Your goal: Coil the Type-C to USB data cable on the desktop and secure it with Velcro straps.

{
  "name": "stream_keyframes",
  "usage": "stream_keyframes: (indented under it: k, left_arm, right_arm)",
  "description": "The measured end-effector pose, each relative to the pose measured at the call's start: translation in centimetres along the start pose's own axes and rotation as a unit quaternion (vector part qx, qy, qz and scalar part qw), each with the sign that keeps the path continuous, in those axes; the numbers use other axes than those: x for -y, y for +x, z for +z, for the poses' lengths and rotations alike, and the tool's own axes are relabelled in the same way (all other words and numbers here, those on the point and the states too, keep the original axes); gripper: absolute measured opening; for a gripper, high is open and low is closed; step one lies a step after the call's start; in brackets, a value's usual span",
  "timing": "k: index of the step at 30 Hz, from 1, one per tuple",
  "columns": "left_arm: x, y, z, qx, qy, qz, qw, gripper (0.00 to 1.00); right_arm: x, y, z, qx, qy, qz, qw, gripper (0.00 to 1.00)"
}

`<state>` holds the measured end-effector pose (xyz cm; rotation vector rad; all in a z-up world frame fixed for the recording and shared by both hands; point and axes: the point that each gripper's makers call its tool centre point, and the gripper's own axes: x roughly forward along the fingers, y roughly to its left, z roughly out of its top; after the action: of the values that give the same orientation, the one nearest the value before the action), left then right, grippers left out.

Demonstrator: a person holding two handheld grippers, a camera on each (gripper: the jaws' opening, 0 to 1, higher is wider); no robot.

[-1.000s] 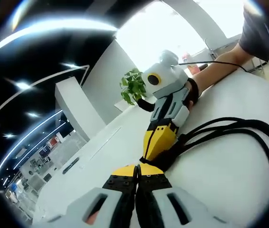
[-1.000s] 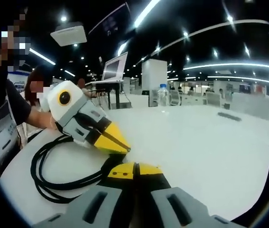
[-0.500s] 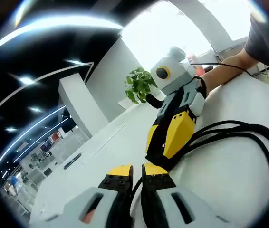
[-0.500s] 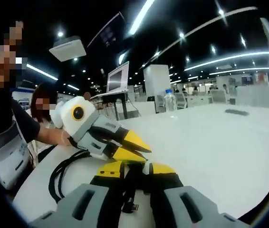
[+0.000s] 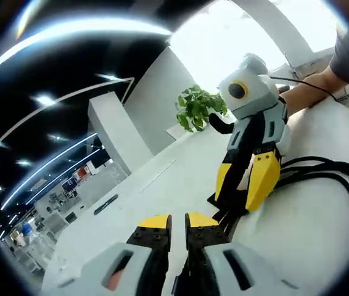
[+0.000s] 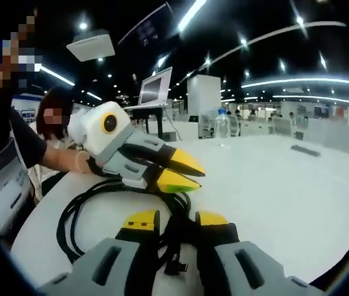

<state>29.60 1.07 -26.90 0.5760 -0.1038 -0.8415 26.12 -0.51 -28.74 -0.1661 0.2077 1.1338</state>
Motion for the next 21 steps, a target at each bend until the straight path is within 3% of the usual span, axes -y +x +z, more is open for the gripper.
stream_keyframes:
  k: [3, 6, 12, 19, 21]
  left_arm:
    - [-0.9, -0.2, 0.0, 0.002, -0.009, 0.016, 0.9998, 0.10]
    - [-2.0, -0.6, 0.2, 0.007, -0.020, 0.036, 0.9991, 0.10]
    - [-5.2, -2.0, 1.0, 0.015, 0.002, 0.102, 0.9947, 0.10]
    - [-7.6, -3.1, 1.3, 0.024, -0.009, 0.139, 0.9900, 0.10]
    - [-8.1, -3.3, 1.3, 0.025, -0.014, 0.146, 0.9888, 0.10]
  right_arm:
    - [-0.5, 0.1, 0.1, -0.015, -0.009, -0.002, 0.9998, 0.27]
    - [-0.6, 0.5, -1.2, -0.055, -0.067, -0.019, 0.9960, 0.27]
    - [-0.2, 0.9, -1.1, -0.063, -0.058, -0.037, 0.9957, 0.24]
    - [0.7, 1.6, -0.8, -0.078, -0.115, -0.073, 0.9877, 0.13]
    - [0.3, 1.8, -0.8, -0.080, -0.131, -0.068, 0.9858, 0.12]
